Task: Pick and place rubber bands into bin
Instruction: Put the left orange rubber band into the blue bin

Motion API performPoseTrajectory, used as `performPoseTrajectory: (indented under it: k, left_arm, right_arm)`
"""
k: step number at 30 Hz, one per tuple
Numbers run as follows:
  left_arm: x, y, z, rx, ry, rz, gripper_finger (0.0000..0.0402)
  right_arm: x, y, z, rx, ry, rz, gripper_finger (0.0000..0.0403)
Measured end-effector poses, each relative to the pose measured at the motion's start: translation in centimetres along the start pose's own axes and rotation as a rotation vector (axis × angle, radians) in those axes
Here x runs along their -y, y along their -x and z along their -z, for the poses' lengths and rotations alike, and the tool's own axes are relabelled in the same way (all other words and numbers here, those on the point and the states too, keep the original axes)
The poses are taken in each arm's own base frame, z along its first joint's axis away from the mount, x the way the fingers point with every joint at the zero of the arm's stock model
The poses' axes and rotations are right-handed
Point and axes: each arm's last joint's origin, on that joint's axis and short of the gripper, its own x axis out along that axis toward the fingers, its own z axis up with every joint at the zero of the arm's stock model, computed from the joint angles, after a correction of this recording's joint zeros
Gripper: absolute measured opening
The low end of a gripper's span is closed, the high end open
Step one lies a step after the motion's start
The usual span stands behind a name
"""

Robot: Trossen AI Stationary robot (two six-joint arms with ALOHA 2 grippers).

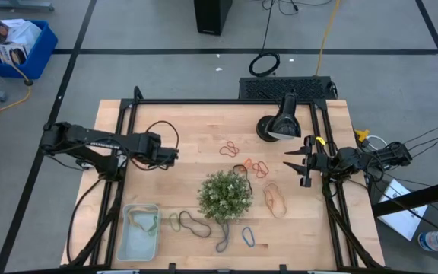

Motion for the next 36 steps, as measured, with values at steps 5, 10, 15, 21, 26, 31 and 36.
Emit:
performPoseTrajectory:
  k: [5,10,15,21,26,31,36]
  left_arm:
    - [0.3,0.0,-0.1,0.009,-0.088,0.028,0.0087]
    - [0.3,0.0,-0.2,-0.004,-0.044,0.04,0.0089]
    - [0.2,-0.2,-0.4,-0.062,-0.04,0.056,0.0142]
    - [0.1,-0.2,-0.7,-0.027,-0.093,0.04,0.0246]
    - [0.3,-0.2,-0.6,-0.044,-0.051,0.062,0.0294]
    - [0.4,-0.2,-0.8,-0.07,0.132,0.076,0.0311]
    - [-0.1,-1.2,-0.9,-0.109,0.317,0.007,0.0299]
  right_arm:
    - [0.0,0.0,0.0,0.001,0.001,0.0,0.0146]
    - [0.0,0.0,0.0,0.001,0.002,0.0,0.0146]
    - [0.0,0.0,0.0,0.0,0.003,0.0,0.0146]
    - [0.0,0.0,0.0,0.0,0.003,0.0,0.0146]
    - [0.0,0.0,0.0,0.0,0.003,0.0,0.0146]
    - [0.0,0.0,0.0,0.0,0.01,0.0,0.0146]
    - [0.0,0.0,0.0,0.0,0.011,0.0,0.0146]
